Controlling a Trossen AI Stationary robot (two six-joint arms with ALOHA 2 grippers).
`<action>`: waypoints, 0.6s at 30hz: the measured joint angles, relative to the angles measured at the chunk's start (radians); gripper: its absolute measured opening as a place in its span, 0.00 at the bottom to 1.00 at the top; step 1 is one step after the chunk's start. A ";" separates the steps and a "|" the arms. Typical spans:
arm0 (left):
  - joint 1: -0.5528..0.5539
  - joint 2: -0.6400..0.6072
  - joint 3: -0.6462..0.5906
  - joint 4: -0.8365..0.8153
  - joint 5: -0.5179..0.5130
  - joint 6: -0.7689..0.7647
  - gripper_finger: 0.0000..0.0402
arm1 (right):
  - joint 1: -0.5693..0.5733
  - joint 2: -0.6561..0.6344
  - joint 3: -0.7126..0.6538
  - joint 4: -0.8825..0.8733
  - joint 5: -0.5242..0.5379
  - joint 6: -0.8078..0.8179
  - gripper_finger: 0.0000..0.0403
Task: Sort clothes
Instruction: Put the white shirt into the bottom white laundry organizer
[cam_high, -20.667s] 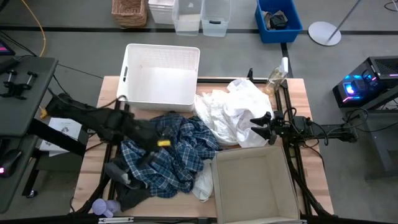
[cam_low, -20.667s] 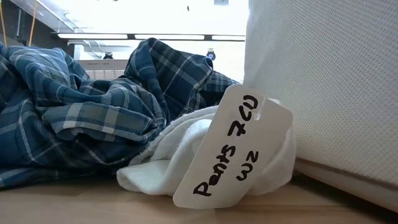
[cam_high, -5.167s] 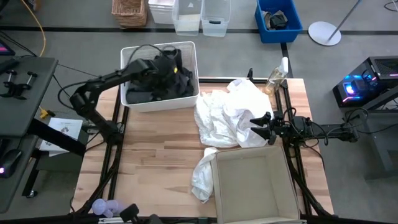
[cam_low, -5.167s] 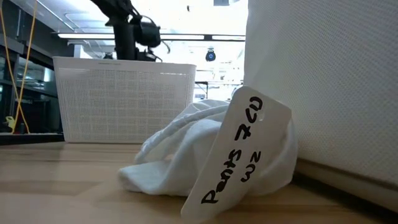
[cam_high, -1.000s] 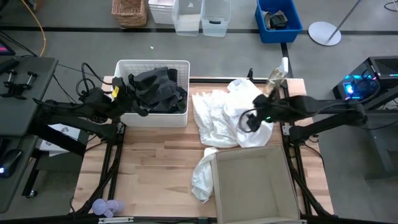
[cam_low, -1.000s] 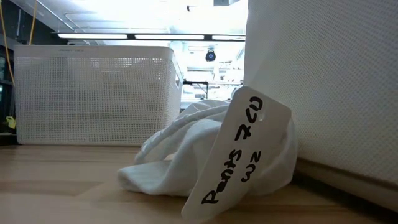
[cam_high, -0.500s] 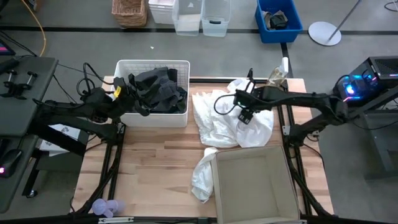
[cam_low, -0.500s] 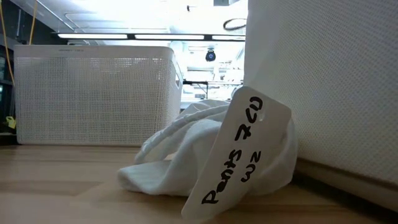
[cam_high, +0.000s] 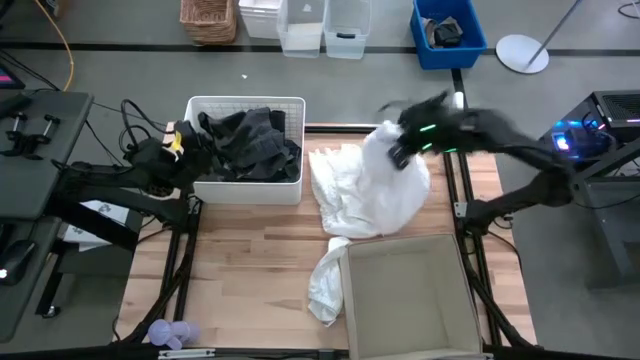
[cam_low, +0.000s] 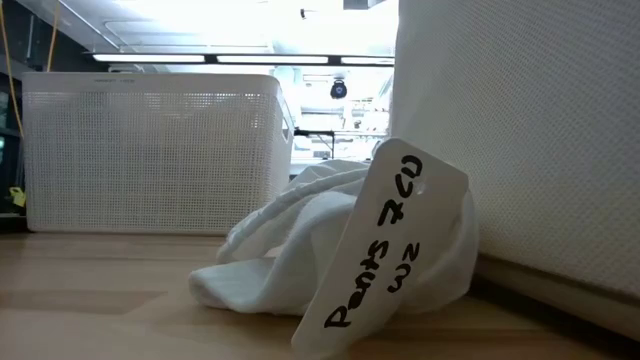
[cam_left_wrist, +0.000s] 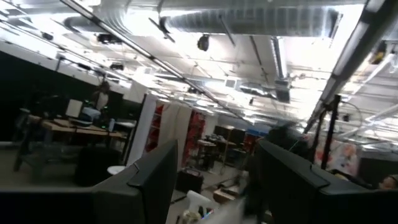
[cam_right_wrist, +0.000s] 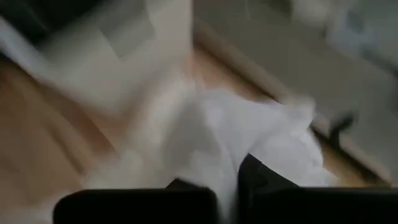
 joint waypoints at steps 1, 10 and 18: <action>0.004 0.000 0.000 -0.003 -0.011 0.000 0.50 | 0.020 -0.022 0.081 0.007 0.015 0.010 0.00; 0.010 0.000 0.000 -0.005 -0.034 -0.072 0.50 | 0.450 -0.113 0.552 0.366 0.019 -0.271 0.00; 0.009 0.000 0.000 -0.008 -0.034 -0.151 0.50 | 0.842 -0.002 0.659 0.684 -0.230 -0.612 0.00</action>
